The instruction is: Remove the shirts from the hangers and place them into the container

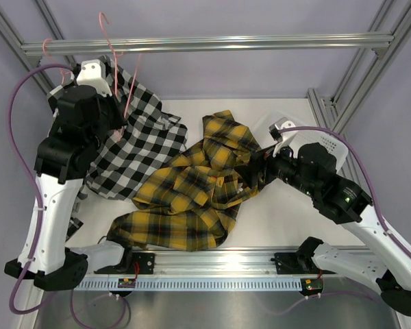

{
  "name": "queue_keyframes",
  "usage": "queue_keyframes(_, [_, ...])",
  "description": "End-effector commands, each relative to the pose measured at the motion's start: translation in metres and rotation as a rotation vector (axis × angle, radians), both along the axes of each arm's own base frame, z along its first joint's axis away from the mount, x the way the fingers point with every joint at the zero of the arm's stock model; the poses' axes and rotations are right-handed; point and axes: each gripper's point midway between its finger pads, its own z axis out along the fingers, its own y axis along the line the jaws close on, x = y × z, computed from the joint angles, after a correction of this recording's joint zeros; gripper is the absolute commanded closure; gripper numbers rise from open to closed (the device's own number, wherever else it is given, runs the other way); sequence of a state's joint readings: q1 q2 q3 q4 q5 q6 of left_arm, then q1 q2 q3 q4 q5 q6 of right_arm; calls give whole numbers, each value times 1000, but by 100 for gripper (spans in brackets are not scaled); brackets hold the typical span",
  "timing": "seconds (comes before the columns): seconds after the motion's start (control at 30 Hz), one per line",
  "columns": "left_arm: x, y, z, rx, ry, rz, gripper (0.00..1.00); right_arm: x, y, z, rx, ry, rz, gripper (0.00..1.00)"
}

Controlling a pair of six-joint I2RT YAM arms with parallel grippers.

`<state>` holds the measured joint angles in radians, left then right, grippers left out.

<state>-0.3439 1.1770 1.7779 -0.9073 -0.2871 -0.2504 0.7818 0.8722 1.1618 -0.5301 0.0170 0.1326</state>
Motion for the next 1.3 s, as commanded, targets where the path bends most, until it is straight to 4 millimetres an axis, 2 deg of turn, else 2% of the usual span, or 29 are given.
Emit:
queue_keyframes(0.0, [10, 2, 32, -14, -97, -22, 100, -4, -10, 1, 21, -4, -35, 1])
queue_keyframes(0.13, [22, 10, 10, 27, -47, -31, 100, -6, -18, -3, 13, -12, -52, 0])
queue_keyframes(0.27, [30, 26, -17, 38, 45, -11, 100, -8, -20, -9, 6, -6, -53, 0])
queue_keyframes(0.53, [36, 31, -67, 42, 178, -50, 100, -4, -12, -35, -34, 47, -43, 1])
queue_keyframes(0.63, [37, 37, -75, 47, 195, -25, 100, 0, -5, -48, -64, 73, -27, 1])
queue_keyframes(0.7, [36, 41, -76, 51, 195, -2, 82, 2, 1, -57, -84, 98, -11, 0])
queue_keyframes(0.73, [35, 43, -76, 44, 198, 13, 72, 6, 8, -70, -117, 128, -2, 1])
queue_keyframes(0.77, [33, 45, -73, 43, 193, 28, 54, 8, 12, -74, -129, 143, 10, 1])
queue_keyframes(0.8, [31, 49, -70, 45, 190, 50, 46, 13, 18, -86, -157, 171, 13, 1])
queue_keyframes(0.87, [25, 53, -64, 39, 185, 77, 32, 20, 28, -94, -167, 179, 19, 1])
queue_keyframes(0.9, [20, 56, -60, 42, 175, 96, 20, 25, 34, -105, -193, 200, 22, 1])
queue_keyframes(1.0, [3, 63, -51, 41, 156, 133, 1, 37, 48, -111, -220, 196, 18, 0])
queue_keyframes(1.03, [-3, 65, -49, 39, 153, 141, 1, 44, 55, -125, -259, 220, 17, 1])
queue_keyframes(1.07, [-8, 67, -46, 38, 145, 150, 1, 50, 62, -124, -264, 209, 4, 1])
queue_keyframes(1.1, [-14, 68, -46, 39, 141, 157, 1, 55, 67, -129, -275, 217, -4, 1])
queue_keyframes(1.13, [-25, 69, -41, 36, 122, 158, 1, 61, 73, -147, -307, 249, -17, 1])
queue_keyframes(1.17, [-30, 70, -41, 37, 117, 159, 1, 68, 79, -147, -303, 246, -27, 0])
queue_keyframes(1.2, [-35, 70, -40, 36, 108, 159, 1, 74, 85, -167, -327, 288, -48, 0])
queue_keyframes(1.27, [-51, 71, -42, 30, 87, 157, 1, 88, 87, -179, -346, 296, -111, 0])
